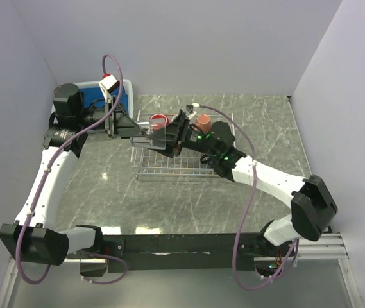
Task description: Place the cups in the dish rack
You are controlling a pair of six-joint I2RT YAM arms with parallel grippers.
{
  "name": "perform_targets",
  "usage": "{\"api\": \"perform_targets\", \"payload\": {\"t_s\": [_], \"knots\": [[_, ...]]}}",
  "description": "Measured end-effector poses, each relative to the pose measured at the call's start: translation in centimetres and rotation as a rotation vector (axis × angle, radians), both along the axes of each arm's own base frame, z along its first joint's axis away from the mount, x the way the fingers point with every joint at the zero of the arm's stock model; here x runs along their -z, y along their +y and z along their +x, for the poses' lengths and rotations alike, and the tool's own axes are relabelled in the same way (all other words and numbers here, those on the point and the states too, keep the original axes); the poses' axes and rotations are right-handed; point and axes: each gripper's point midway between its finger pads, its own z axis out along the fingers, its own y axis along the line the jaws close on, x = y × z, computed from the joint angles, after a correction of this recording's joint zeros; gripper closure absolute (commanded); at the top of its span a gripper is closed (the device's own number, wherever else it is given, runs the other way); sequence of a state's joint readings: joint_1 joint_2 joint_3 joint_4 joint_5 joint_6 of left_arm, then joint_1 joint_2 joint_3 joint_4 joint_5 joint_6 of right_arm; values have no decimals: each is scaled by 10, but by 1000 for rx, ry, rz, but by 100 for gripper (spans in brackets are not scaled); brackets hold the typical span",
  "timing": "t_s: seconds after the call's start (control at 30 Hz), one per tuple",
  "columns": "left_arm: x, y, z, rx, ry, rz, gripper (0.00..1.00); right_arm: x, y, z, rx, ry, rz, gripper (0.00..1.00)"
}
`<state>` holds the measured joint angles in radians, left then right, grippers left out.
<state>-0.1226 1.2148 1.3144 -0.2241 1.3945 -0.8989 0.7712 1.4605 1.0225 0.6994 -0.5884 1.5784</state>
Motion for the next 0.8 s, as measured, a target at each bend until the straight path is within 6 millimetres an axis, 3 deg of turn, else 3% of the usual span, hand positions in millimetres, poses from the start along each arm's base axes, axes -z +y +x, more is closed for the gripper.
{"api": "perform_targets", "payload": {"t_s": [0.37, 0.43, 0.53, 0.6, 0.63, 0.8], "knots": [[-5, 22, 8, -32, 24, -2, 99, 4, -81, 20, 192, -18, -112, 32], [-6, 22, 19, -77, 8, 30, 99, 7, -101, 20, 245, -21, -151, 33], [0, 18, 53, -168, -103, 152, 99, 5, -131, 15, 332, -39, -194, 33], [24, 14, 73, -227, -148, 275, 99, -2, -147, 6, 384, -76, -215, 32], [45, 14, 84, -267, -151, 370, 99, -5, -154, -1, 404, -93, -226, 32], [120, 17, 108, -332, -187, 748, 99, -9, -181, -29, 494, -141, -290, 32]]}}
